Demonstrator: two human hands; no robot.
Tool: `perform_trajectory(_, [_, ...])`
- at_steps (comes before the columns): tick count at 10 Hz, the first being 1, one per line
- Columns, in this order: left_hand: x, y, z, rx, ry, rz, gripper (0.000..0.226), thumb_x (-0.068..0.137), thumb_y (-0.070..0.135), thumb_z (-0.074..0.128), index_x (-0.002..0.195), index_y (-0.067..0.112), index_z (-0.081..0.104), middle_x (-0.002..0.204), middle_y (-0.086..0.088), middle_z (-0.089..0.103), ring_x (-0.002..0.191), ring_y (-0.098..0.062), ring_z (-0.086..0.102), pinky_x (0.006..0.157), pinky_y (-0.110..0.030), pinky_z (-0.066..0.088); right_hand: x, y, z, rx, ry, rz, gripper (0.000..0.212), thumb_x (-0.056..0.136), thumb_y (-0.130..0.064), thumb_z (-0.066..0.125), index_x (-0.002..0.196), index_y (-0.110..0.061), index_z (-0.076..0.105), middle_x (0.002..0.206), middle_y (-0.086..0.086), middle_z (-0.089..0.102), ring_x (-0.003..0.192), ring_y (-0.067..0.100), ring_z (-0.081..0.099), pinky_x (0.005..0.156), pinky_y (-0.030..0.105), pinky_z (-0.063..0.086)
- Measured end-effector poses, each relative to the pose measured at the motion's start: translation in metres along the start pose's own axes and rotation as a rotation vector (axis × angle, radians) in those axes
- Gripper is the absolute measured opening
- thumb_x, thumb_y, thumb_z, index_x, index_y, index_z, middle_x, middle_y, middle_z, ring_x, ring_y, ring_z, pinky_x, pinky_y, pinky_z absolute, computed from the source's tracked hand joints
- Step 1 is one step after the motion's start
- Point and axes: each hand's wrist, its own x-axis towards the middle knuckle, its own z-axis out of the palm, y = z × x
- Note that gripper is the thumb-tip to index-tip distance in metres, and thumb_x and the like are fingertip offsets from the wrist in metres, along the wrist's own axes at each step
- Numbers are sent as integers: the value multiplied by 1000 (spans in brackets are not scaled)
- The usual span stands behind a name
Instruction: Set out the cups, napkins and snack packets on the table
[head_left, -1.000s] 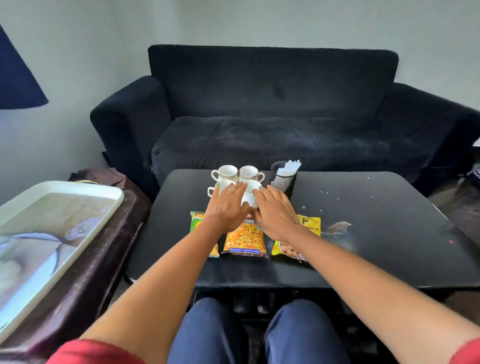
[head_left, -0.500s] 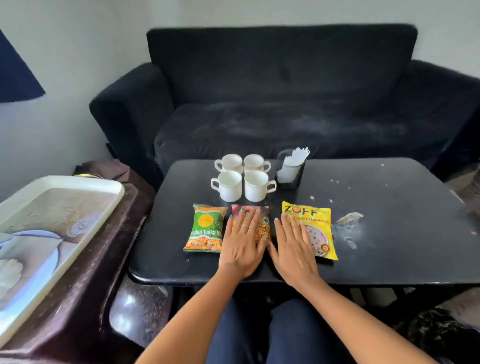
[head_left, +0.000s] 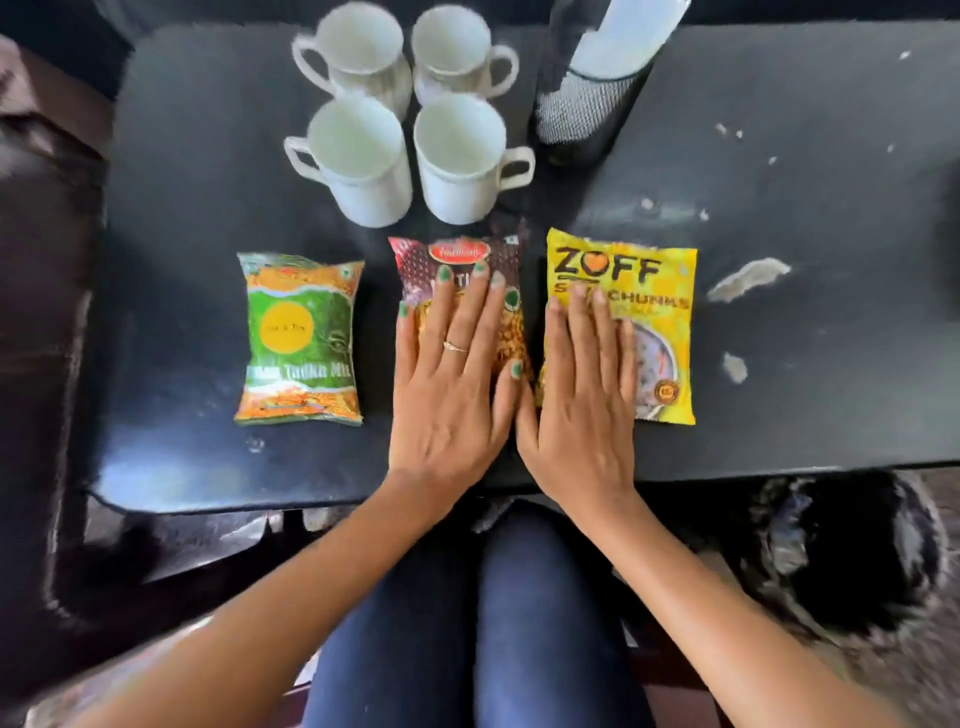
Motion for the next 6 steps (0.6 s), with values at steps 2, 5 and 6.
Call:
perform_trajectory(2, [9,11,-39,33,-281,-70,60,94,37,34,147,10,32,154,-8,32,143,-29,23,118,-44,9,10,-9,-34,-71,-281,40,59,95,-32,36,145,-1,30,154,19,25,144,31,20,117,51,21])
perform_trajectory(5, [33,22,-155,80,-569,-120,62,96,41,18,152,13,16,159,-2,13,148,-27,10,118,-49,-3,46,-42,-126,-80,-492,101,69,95,-38,47,148,-3,19,156,17,18,145,32,17,118,43,6])
perform_trajectory(6, [46,16,-190,68,-555,-140,63,98,38,22,153,14,4,161,-1,0,149,-25,-3,116,-40,-18,62,-64,-155,-39,-462,157,70,94,-38,49,147,-3,20,156,17,20,145,31,18,119,44,9])
